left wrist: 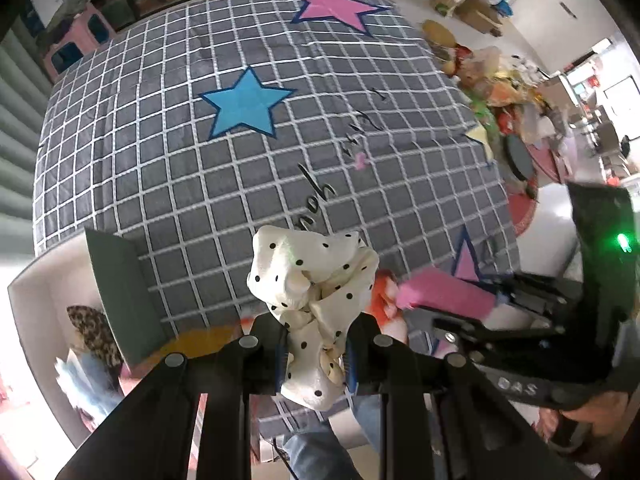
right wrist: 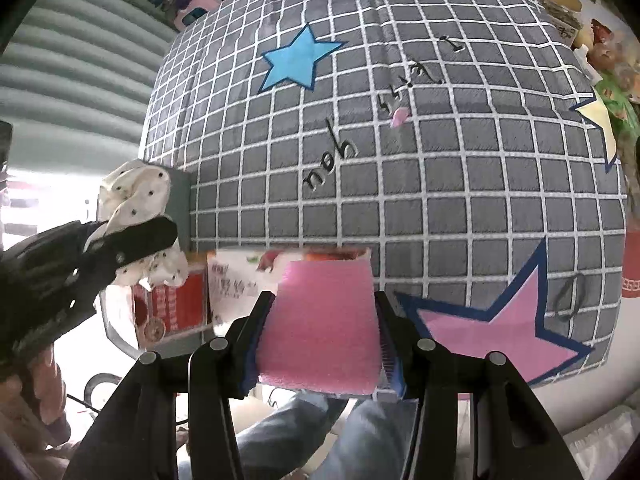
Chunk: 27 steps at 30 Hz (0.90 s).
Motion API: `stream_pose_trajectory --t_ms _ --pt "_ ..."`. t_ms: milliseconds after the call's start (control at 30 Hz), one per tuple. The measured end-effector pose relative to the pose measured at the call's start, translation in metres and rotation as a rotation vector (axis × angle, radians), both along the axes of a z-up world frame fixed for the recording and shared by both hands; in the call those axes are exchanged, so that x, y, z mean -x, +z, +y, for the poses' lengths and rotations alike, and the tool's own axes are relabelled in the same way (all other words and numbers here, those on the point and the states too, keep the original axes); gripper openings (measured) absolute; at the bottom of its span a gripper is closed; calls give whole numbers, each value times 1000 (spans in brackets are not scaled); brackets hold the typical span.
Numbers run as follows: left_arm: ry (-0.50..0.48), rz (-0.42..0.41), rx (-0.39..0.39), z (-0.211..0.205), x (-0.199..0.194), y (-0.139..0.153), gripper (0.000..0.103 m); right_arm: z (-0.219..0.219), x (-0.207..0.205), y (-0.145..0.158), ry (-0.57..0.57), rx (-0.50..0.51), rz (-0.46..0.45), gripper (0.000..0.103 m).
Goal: Organize soft objects
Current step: 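Carry the scrunchie and pink foam block over the white box with both tools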
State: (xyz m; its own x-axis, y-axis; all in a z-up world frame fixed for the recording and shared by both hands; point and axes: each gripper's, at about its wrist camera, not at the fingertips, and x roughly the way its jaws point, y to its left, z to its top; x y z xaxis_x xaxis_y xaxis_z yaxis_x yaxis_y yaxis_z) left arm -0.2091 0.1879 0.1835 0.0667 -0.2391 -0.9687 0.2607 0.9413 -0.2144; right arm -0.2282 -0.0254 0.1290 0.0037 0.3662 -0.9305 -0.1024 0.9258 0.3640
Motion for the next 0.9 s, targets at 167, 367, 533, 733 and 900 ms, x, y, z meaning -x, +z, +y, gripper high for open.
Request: stream_pose_trajectory --t_ms 167,367,533,733,900 --pt "-42 -11 14 3 33 9 24 16 18 3 34 10 9 50" --pt "-37 -16 25 20 69 16 24 41 37 6 94 16 15 50" --pt "13 -33 25 43 92 23 24 66 52 9 165 13 27 50" --pt "89 -50 18 76 113 28 24 100 67 13 262 11 33 50" --pt "178 -56 22 110 126 29 24 127 78 14 338 12 39 50"
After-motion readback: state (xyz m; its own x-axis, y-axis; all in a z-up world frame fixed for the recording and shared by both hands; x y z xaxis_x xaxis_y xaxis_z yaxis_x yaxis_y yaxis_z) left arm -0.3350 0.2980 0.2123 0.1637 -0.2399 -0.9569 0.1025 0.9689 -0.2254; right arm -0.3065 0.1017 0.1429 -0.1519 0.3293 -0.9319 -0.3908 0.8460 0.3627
